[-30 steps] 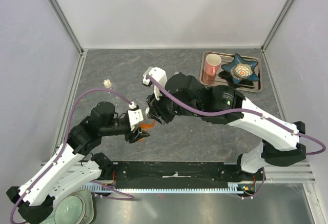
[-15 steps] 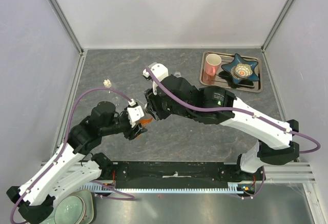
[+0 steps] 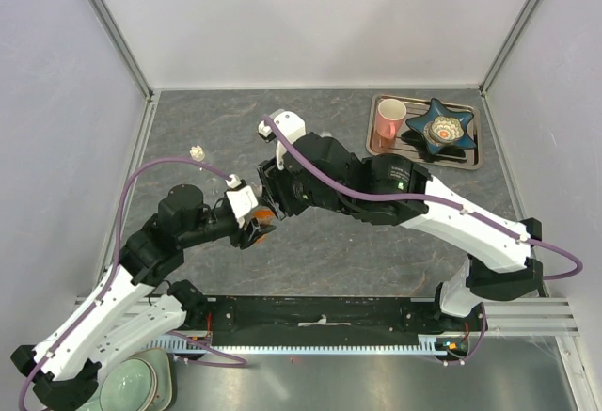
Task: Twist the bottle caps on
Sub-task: Screw the bottle cap onto the plastic bottle.
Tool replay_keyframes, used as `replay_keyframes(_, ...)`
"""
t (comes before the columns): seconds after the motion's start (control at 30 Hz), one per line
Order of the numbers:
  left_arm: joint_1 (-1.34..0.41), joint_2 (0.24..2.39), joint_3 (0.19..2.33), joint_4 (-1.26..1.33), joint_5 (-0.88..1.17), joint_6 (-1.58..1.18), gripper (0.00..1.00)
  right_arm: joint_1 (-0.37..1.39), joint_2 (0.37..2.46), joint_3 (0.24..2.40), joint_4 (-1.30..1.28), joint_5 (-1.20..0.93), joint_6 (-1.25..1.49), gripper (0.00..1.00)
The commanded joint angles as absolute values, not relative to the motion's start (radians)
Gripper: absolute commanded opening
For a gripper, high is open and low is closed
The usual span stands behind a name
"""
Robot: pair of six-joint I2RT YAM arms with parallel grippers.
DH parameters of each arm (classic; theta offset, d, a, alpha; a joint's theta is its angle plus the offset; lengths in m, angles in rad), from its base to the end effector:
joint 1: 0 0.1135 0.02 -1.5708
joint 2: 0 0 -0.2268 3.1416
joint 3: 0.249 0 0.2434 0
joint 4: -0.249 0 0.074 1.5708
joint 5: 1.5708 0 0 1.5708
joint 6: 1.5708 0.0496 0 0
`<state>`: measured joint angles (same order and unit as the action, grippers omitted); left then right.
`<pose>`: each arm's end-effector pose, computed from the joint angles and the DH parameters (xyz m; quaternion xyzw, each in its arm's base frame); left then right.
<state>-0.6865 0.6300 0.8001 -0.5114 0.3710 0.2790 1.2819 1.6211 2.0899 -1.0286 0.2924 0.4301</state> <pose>0.1219 -0.1232 0.3059 0.4669 0.6618 -0.2623 0.5246 0.1042 0.3005 0.4356 -0.2934 0.8174 0.2783 0.4103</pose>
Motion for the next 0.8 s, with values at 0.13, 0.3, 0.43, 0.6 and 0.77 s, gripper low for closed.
replay_keyframes(0.13, -0.684, 0.601, 0.856, -0.299, 0.436, 0.245, 0.02, 1.293, 1.625, 2.095, -1.068, 0.308, 0.411, 0.50)
replay_keyframes(0.3, -0.677, 0.595, 0.845, -0.291, 0.422, 0.236, 0.02, 1.295, 1.594, 2.120, -1.054, 0.313, 0.390, 0.49)
replay_keyframes(0.43, -0.669, 0.592, 0.845, -0.288, 0.419, 0.230, 0.02, 1.293, 1.556, 2.111, -1.046, 0.296, 0.379, 0.51)
replay_keyframes(0.6, -0.664, 0.597, 0.848, -0.282, 0.420, 0.222, 0.02, 1.293, 1.522, 2.088, -1.039, 0.279, 0.367, 0.54)
replay_keyframes(0.77, -0.661, 0.598, 0.856, -0.281, 0.428, 0.212, 0.02, 1.295, 1.473, 2.054, -1.014, 0.267, 0.345, 0.56)
